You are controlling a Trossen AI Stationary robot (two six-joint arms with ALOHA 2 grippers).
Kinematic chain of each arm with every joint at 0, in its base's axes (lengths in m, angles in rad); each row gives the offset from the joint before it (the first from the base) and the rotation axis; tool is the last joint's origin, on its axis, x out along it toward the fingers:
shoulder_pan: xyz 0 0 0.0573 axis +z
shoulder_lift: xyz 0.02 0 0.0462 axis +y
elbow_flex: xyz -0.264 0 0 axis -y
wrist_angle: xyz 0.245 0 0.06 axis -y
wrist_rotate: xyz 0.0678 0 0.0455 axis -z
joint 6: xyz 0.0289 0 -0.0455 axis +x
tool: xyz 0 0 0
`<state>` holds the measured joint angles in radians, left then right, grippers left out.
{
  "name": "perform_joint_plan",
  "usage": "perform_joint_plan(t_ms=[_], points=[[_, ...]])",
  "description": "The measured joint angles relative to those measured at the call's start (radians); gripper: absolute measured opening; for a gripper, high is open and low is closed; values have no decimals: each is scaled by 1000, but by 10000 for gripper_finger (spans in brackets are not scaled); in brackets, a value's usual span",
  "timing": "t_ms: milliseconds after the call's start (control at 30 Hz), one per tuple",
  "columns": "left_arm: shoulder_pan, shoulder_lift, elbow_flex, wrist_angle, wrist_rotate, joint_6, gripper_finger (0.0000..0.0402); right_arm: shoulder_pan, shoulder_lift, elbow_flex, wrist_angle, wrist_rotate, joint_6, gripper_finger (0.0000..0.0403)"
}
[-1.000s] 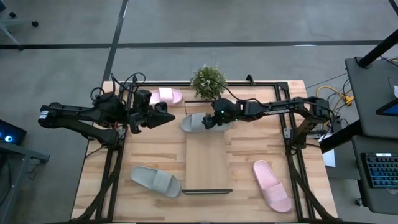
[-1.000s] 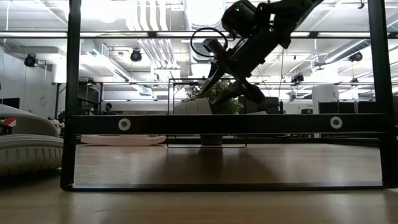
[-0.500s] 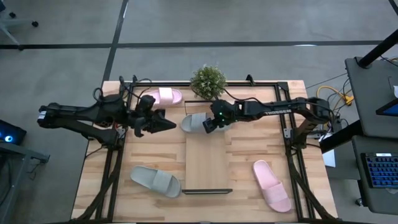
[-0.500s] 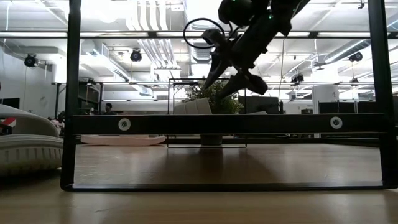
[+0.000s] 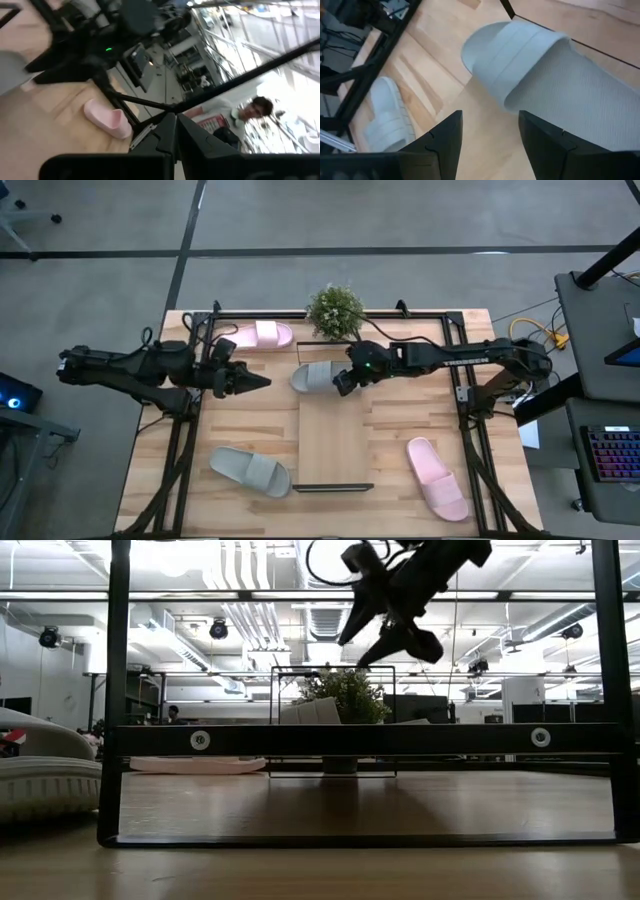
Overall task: Pick and place slides into the shelf
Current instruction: Put the gray slide on the shelf
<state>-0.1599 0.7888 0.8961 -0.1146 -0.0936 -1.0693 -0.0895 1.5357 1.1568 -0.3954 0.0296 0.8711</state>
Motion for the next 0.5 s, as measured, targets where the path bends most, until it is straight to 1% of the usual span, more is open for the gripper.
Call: perform_joint_plan(t_ms=[167, 300, 367, 500], points=[[-45, 18, -76, 16, -39, -74, 0, 3, -44, -1, -4, 3, 11, 185], [-103, 39, -159, 134, -62, -122, 0, 25, -90, -1, -53, 50, 19, 185], [-142, 37, -192, 177, -126, -155, 0, 38, -113, -2, -88, 77, 19, 185], [-227, 26, -242, 177, -326, -199, 0, 60, -156, -2, -111, 87, -1, 183]])
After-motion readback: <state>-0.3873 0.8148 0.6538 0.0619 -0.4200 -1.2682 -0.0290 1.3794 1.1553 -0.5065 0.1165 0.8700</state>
